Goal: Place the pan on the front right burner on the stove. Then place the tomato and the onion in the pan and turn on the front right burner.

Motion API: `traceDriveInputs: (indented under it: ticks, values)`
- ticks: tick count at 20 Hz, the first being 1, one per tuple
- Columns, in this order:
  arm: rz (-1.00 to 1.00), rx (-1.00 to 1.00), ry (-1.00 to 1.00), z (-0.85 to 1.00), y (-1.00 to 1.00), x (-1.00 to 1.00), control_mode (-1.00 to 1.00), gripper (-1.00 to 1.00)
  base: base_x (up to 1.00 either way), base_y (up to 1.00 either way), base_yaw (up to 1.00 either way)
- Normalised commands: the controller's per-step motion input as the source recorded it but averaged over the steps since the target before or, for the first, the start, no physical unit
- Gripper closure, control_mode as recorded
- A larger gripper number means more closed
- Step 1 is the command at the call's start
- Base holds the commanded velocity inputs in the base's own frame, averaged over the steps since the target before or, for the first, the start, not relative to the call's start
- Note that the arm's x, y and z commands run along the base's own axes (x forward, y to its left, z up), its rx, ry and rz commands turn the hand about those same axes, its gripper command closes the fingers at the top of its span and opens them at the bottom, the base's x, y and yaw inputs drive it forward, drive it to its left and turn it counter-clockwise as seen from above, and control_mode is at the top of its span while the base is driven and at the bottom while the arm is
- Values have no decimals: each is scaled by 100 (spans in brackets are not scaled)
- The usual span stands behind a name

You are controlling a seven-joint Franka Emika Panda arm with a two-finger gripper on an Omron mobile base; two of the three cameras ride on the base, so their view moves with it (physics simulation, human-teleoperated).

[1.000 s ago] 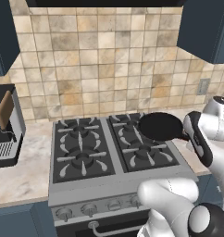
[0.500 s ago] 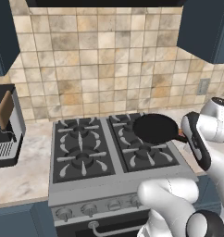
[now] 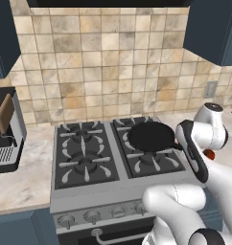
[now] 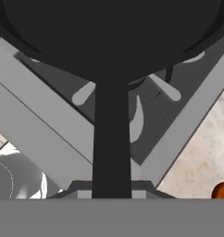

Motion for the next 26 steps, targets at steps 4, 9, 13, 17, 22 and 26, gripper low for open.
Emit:
traceDriveInputs:
  ticks: [4, 9, 13, 17, 22, 26]
  values:
    - [2, -6, 11, -31, 19, 8, -100, 100, 0, 0, 0]
    - [2, -8, 13, -20, 5, 20, -100, 100, 0, 0, 0]
    - [1, -5, 10, -6, 0, 29, -100, 100, 0, 0, 0]
    - [2, -1, 5, 0, 0, 35, -100, 100, 0, 0, 0]
    - [2, 0, 5, -4, 0, 42, -100, 100, 0, 0, 0]
    - [3, 0, 8, -24, 0, 26, -100, 100, 0, 0, 0]
